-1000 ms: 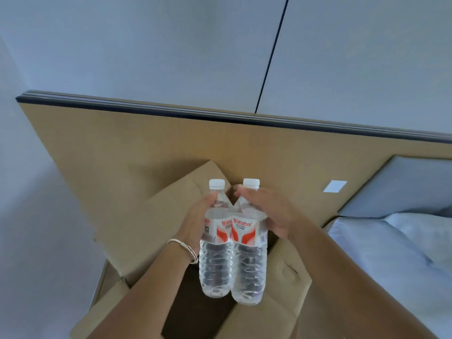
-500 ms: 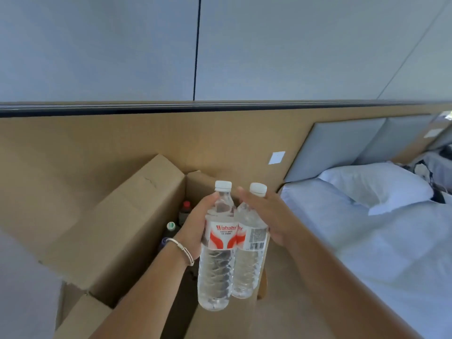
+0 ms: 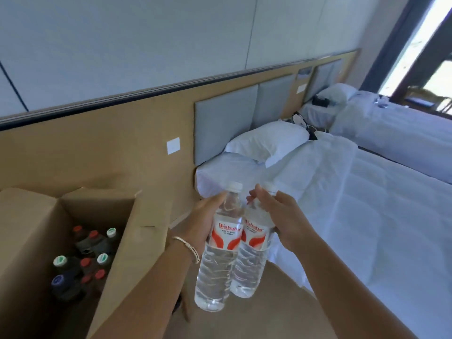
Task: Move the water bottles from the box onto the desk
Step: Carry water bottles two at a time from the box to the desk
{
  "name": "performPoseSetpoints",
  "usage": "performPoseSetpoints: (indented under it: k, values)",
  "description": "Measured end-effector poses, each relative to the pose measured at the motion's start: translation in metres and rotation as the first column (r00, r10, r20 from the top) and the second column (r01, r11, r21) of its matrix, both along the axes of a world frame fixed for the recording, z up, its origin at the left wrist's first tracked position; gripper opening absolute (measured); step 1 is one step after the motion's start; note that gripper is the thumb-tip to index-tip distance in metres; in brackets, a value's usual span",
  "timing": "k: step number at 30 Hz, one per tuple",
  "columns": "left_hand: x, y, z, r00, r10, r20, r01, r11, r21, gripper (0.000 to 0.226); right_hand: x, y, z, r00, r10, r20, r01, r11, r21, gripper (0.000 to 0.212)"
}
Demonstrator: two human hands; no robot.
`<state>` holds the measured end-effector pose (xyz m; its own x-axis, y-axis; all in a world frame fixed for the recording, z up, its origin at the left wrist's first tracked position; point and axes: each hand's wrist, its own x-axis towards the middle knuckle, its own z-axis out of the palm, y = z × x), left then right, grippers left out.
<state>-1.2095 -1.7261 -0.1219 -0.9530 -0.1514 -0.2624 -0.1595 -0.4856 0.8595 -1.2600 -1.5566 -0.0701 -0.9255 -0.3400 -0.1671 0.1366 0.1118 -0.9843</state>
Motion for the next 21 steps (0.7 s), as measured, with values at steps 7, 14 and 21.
performPoseSetpoints:
  k: [7, 14, 21]
  values:
    - [-0.059, 0.172, -0.004, 0.992, -0.121, 0.04, 0.123, 0.99, -0.074, 0.051, -0.016, 0.174, -0.013, 0.981, -0.191, -0.042, 0.191, 0.981, -0.016, 0.021]
    - [-0.09, 0.359, -0.013, 0.924, -0.373, 0.089, 0.38, 0.921, -0.083, 0.044, -0.01, 0.352, -0.019, 0.863, -0.505, 0.002, 0.505, 0.863, -0.033, 0.048]
    - [-0.088, 0.541, 0.002, 0.802, -0.596, 0.042, 0.589, 0.779, -0.216, 0.046, 0.023, 0.512, -0.023, 0.655, -0.745, -0.127, 0.756, 0.647, 0.099, 0.063]
